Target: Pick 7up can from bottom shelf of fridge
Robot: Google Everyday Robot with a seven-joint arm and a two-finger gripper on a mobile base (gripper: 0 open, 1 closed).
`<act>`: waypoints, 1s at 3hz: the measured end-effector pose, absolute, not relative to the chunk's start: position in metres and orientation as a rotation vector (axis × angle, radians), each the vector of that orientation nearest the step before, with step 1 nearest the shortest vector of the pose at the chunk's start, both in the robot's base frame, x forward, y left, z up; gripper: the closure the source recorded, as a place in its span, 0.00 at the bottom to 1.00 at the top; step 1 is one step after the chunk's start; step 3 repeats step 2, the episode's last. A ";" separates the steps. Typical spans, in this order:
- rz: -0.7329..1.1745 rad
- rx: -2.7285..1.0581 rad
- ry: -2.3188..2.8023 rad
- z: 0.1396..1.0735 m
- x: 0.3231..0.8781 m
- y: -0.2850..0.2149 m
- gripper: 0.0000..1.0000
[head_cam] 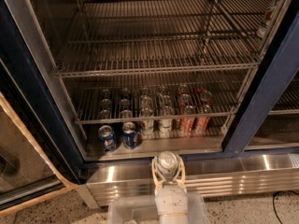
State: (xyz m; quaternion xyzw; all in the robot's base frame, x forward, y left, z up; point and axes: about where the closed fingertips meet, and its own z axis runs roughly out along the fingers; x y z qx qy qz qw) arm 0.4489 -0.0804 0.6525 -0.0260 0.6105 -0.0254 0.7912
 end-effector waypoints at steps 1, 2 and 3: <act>-0.041 -0.062 1.248 0.672 0.438 -0.074 1.00; -0.042 -0.065 1.243 0.673 0.437 -0.073 1.00; -0.042 -0.065 1.243 0.673 0.437 -0.073 1.00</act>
Offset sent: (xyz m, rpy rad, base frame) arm -0.0094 0.0052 0.0170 0.0028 -0.0563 0.0138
